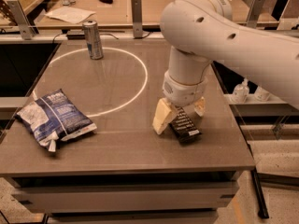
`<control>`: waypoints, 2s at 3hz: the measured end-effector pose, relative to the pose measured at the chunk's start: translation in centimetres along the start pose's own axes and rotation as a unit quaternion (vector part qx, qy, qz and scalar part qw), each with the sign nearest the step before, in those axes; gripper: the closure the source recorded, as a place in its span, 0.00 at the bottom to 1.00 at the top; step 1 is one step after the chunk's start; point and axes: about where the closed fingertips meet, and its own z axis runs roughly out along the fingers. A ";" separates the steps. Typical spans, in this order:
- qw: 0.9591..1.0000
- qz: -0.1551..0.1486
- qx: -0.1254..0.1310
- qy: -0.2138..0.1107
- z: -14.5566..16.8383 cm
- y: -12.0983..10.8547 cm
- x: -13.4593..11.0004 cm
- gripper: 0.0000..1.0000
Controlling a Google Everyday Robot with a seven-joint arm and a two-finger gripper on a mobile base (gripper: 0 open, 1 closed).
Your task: Move rxbar chocolate near redbull can
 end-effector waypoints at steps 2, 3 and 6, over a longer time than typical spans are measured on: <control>1.000 0.000 0.000 0.000 -1.4 0.1 0.0 1.00; 1.000 -0.005 0.015 -0.012 -1.5 0.4 0.1 1.00; 0.961 -0.060 -0.026 -0.269 -10.2 0.8 -3.4 1.00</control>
Offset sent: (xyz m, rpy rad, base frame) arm -0.0044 0.0052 0.0131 -0.0662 -0.0688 0.0171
